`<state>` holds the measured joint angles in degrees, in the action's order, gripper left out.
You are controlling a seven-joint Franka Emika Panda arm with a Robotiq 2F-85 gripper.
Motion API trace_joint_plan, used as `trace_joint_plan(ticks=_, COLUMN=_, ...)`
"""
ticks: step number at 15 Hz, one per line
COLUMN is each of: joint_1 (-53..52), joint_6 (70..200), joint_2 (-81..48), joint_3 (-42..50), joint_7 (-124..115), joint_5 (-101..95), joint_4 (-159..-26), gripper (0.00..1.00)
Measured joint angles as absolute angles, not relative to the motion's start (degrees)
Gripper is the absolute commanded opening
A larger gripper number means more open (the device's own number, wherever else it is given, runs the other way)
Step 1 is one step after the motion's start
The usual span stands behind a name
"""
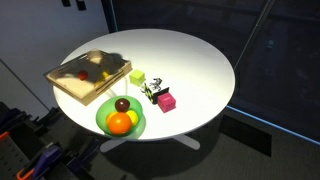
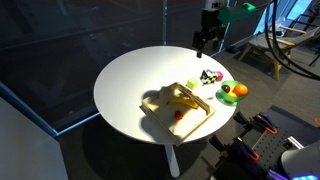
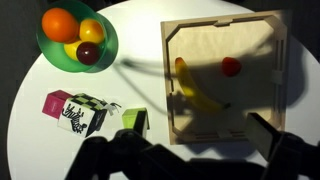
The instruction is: Pick up the block with the number one on it and put it on the table
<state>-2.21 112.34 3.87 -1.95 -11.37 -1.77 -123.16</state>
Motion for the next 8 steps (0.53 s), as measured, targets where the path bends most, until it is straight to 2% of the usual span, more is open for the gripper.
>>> trace_joint_plan(ticks=8, joint_1=-2.3, joint_6=109.92, joint_2=11.04, joint_3=-4.09, joint_7=-10.53, joint_5=-1.77, joint_4=-127.18, gripper=1.0)
